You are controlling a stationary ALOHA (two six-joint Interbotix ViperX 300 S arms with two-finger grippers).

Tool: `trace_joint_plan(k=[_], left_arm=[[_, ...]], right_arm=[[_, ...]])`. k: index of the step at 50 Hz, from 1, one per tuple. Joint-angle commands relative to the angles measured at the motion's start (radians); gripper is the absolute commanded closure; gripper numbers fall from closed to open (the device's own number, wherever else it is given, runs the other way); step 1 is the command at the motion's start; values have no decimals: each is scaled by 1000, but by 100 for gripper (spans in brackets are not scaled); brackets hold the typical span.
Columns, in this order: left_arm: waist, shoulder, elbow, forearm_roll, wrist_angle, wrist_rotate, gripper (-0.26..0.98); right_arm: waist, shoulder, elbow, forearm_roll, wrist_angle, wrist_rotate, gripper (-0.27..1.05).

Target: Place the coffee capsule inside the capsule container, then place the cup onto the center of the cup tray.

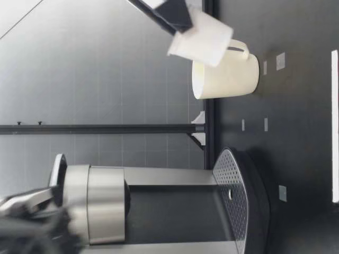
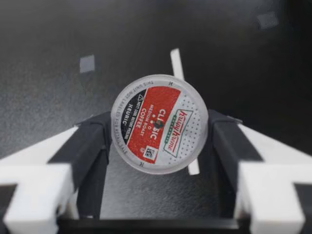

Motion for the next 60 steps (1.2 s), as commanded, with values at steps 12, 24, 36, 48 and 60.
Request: trace_joint_plan(k=[12, 24, 36, 48, 60], left_arm=[[-11, 132, -28, 146, 198, -21, 67], [-11, 161, 37, 249, 213, -80, 67], [0, 156, 97, 310, 204, -89, 67], [41, 147, 115, 334, 184, -89, 67], [63, 126, 121, 374, 184, -87, 67]], right_arm=[[-21, -35, 11, -21, -31, -46, 29], [-21, -38, 20, -21, -32, -60, 29], [-21, -34, 21, -21, -37, -63, 29], [-20, -38, 20, -21, -41, -63, 29], [-20, -34, 21, -21, -41, -61, 29]])
